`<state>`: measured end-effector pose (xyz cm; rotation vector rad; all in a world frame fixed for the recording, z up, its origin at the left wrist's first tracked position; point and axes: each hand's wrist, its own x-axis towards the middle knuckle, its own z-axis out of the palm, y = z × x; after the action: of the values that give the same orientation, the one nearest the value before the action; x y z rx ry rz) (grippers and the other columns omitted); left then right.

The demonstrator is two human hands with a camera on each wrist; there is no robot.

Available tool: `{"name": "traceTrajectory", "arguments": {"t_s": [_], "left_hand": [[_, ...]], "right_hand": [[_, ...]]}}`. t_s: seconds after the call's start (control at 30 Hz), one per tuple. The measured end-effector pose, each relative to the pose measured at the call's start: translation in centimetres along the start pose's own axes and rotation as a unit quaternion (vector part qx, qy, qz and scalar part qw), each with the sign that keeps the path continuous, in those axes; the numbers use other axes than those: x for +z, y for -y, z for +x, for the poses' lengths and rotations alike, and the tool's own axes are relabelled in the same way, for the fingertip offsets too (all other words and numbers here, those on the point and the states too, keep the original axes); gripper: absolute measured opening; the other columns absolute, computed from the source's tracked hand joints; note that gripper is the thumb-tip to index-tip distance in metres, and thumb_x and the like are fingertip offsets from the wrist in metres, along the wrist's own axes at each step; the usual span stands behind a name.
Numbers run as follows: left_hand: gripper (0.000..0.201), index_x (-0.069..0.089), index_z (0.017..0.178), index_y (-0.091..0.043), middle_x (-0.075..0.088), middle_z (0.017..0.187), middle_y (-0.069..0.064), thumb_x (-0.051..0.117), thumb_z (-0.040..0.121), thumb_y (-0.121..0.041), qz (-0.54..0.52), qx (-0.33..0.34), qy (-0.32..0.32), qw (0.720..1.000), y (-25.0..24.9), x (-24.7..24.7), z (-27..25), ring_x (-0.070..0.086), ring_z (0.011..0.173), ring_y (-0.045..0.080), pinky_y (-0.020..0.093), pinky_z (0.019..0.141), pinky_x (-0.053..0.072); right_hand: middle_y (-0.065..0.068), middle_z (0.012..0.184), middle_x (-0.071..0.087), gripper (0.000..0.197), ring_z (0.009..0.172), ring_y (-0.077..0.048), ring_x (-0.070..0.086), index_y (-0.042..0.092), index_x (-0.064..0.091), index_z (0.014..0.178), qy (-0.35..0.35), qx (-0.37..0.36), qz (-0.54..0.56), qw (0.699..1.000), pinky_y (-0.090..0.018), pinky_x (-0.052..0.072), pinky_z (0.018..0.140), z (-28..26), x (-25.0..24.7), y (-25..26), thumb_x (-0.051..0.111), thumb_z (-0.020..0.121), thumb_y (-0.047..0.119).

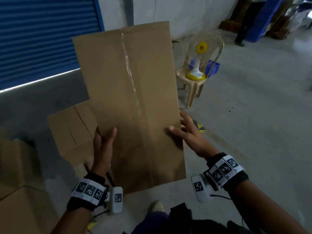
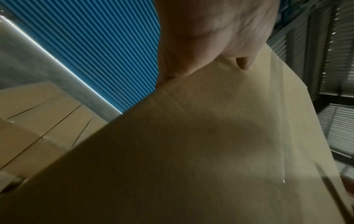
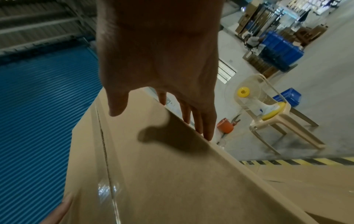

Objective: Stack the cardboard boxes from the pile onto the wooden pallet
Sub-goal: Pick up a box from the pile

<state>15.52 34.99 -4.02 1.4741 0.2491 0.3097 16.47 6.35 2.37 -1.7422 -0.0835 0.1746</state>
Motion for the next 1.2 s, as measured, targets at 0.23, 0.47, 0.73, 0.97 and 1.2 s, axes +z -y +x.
{"name": "traceTrajectory", "arguments": {"t_s": [0.23, 0.47, 0.73, 0.97, 1.2], "left_hand": [[0.070, 0.035, 0.153, -0.037, 0.038, 0.151, -0.017, 0.060, 0.091, -0.058, 0.013, -0.079, -0.066, 0.995, 3.3, 7.1, 2.8, 0.041, 0.132, 0.007, 0.023, 0.095, 0.035], [0.065, 0.039, 0.152, -0.035, 0.042, 0.155, -0.009, 0.061, 0.093, -0.054, 0.028, -0.122, -0.123, 0.984, 6.5, 10.7, 4.6, 0.044, 0.135, 0.010, 0.031, 0.101, 0.039], [0.045, 0.048, 0.143, -0.034, 0.059, 0.125, -0.022, 0.053, 0.101, -0.046, 0.014, -0.243, -0.153, 0.958, 9.7, 16.8, 9.5, 0.053, 0.117, 0.001, 0.026, 0.098, 0.041], [0.040, 0.066, 0.114, -0.024, 0.078, 0.098, -0.001, 0.036, 0.106, -0.050, -0.092, -0.357, -0.223, 0.902, 13.8, 20.1, 13.0, 0.067, 0.101, 0.024, 0.035, 0.076, 0.052], [0.044, 0.064, 0.121, -0.015, 0.072, 0.104, 0.004, 0.035, 0.108, -0.046, -0.132, -0.390, -0.266, 0.872, 20.9, 20.3, 17.7, 0.064, 0.098, 0.021, 0.033, 0.076, 0.050]], "right_hand": [[0.016, 0.126, 0.058, 0.065, 0.104, 0.009, 0.059, 0.031, 0.037, 0.145, 0.050, 0.055, -0.024, 0.997, -0.014, 0.051, 0.084, 9.9, -4.1, -2.3, 0.071, 0.090, 0.029], [0.010, 0.114, 0.068, 0.045, 0.100, 0.002, 0.066, 0.028, 0.050, 0.130, 0.099, 0.087, -0.011, 0.991, -0.021, 0.056, 0.083, 16.8, -5.8, -6.0, 0.071, 0.091, 0.022], [0.001, 0.107, 0.071, 0.033, 0.096, -0.014, 0.070, 0.026, 0.057, 0.120, 0.158, 0.174, 0.014, 0.972, -0.026, 0.058, 0.076, 26.9, -9.7, -13.9, 0.070, 0.091, 0.018], [-0.013, 0.109, 0.065, 0.026, 0.088, -0.020, 0.066, 0.025, 0.055, 0.114, 0.230, 0.257, 0.008, 0.939, -0.030, 0.057, 0.066, 34.0, -12.3, -19.3, 0.066, 0.094, 0.012], [-0.014, 0.115, 0.067, 0.052, 0.094, -0.025, 0.069, 0.021, 0.046, 0.136, 0.272, 0.329, -0.030, 0.904, -0.033, 0.060, 0.068, 38.9, -11.3, -25.2, 0.067, 0.091, 0.006]]}}
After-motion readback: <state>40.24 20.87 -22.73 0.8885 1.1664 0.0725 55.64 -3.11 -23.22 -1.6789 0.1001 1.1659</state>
